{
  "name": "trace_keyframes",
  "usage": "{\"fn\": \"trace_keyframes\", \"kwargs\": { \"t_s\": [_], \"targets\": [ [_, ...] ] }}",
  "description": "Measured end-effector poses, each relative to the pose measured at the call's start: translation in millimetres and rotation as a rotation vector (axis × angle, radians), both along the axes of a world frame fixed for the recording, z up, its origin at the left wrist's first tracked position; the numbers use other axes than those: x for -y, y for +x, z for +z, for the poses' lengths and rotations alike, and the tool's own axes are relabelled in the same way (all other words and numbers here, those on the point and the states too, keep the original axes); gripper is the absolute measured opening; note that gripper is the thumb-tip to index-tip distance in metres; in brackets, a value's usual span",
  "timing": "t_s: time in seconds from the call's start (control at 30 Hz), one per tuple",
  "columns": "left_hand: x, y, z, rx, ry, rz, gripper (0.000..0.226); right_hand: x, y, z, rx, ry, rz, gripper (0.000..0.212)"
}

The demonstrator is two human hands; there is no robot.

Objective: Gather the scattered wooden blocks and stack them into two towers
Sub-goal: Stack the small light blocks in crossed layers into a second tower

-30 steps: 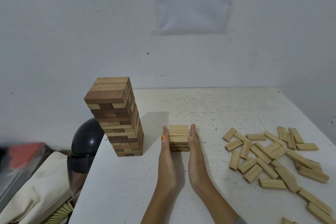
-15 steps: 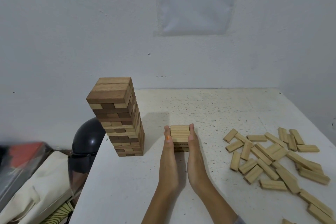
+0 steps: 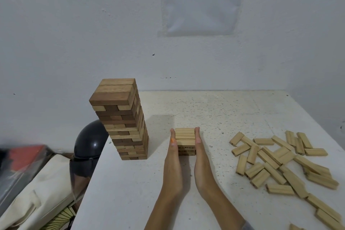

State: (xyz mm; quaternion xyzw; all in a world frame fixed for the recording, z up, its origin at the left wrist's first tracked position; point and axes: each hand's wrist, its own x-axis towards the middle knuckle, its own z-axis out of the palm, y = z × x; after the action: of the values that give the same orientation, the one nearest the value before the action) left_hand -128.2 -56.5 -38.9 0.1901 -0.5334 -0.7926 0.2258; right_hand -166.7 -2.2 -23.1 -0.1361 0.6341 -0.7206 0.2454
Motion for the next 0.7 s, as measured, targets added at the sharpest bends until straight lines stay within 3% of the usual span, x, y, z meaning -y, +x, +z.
{"fn": "trace_keyframes", "kwargs": {
  "t_s": [0.17,0.3,0.47,0.6,0.7],
  "targets": [
    [1,-1,-1,0.038,-0.033,0.019,0.073,-2,-1,-1,0.014,0.002,-0.004,0.070],
    [1,-1,1,0.046,-0.033,0.017,0.076,-3,-4,-4,0.022,0.010,0.026,0.084],
    [1,-1,7,0.024,-0.003,0.009,0.081,-5,-4,-1,0.036,-0.048,-0.028,0.047],
    [-2,3,11,0.030,-0.025,0.079,0.062,-8,-4,8,0.056,-0.063,-0.056,0.036],
    [-7,10,15,0.047,-0.038,0.112,0.053,-15,-4,13,0.076,-0.054,-0.073,0.044]
  ]
}}
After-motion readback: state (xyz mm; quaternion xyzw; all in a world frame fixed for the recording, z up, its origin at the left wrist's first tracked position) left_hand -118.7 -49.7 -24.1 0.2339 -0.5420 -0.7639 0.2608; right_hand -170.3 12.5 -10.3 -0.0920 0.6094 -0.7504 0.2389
